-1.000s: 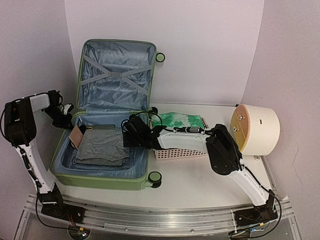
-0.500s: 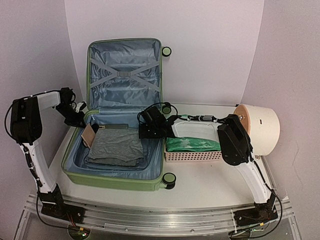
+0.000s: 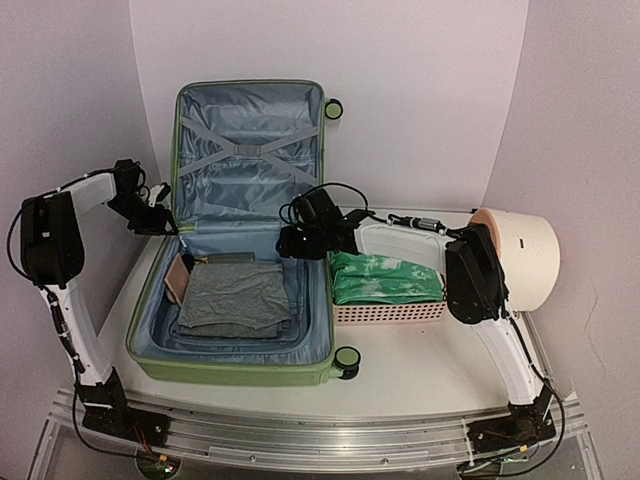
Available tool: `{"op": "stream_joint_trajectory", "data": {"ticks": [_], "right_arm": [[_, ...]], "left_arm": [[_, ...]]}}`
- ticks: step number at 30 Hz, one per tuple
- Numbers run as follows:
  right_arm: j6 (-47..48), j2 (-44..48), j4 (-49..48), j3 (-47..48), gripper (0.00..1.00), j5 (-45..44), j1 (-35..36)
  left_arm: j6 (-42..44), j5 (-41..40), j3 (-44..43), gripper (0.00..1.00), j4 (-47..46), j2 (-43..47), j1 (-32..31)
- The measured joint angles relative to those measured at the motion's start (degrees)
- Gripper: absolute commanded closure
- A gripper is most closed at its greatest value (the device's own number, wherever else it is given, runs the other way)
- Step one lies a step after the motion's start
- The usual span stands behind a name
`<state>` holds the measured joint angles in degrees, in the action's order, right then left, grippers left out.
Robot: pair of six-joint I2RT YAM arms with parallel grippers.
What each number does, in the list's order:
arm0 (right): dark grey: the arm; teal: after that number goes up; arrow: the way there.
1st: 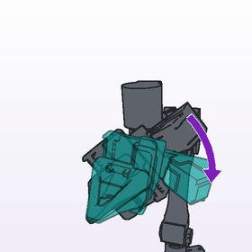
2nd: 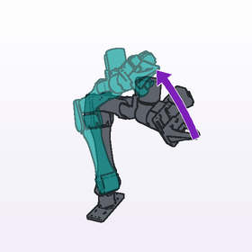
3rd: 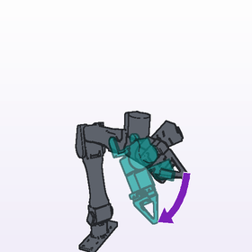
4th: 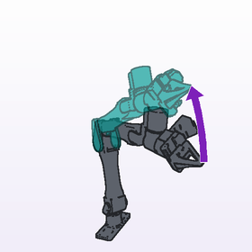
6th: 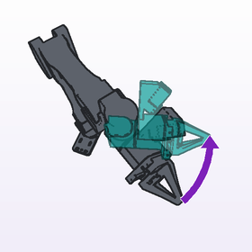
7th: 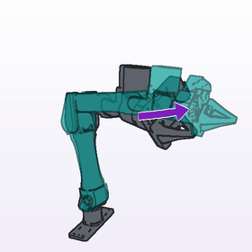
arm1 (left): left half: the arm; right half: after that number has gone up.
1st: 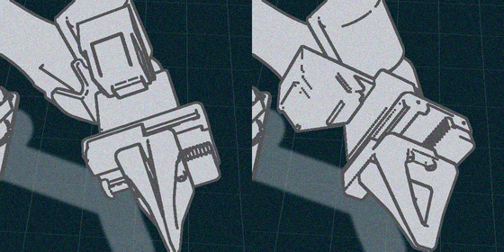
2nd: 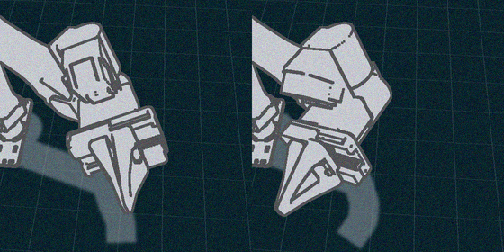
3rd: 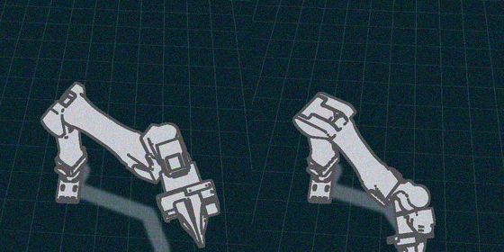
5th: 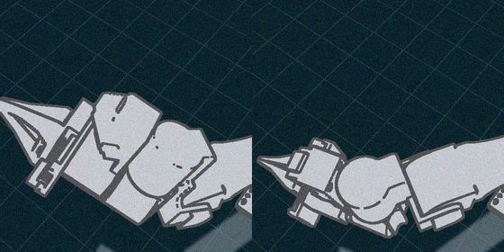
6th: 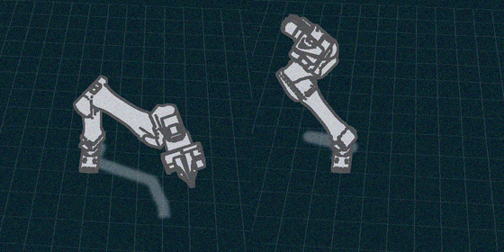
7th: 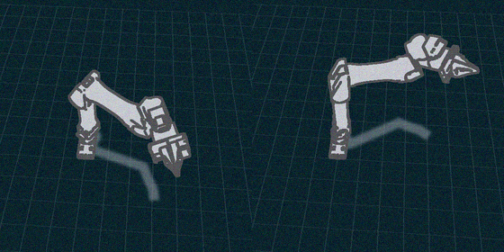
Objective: Open, take out, and arrange the luggage
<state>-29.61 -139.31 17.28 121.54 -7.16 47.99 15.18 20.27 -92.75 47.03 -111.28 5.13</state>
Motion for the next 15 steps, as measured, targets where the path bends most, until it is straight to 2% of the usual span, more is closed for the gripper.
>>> {"op": "stream_joint_trajectory", "data": {"ticks": [3,9,15], "right_arm": [[-0.7,-0.1,0.5,0.0,0.47,2.4,-0.1],[-2.5,-0.1,0.9,-0.3,0.46,5.7,1.0],[-3.9,-0.1,3.4,-2.5,0.44,6.8,2.7]], "left_arm": [[0.1,0.4,-3.5,0.36,-0.2,0.0,0.5],[-0.1,3.5,-6.2,0.44,0.1,1.9,-0.3],[-0.8,10.9,-3.2,0.43,5.0,9.8,-9.4]]}}
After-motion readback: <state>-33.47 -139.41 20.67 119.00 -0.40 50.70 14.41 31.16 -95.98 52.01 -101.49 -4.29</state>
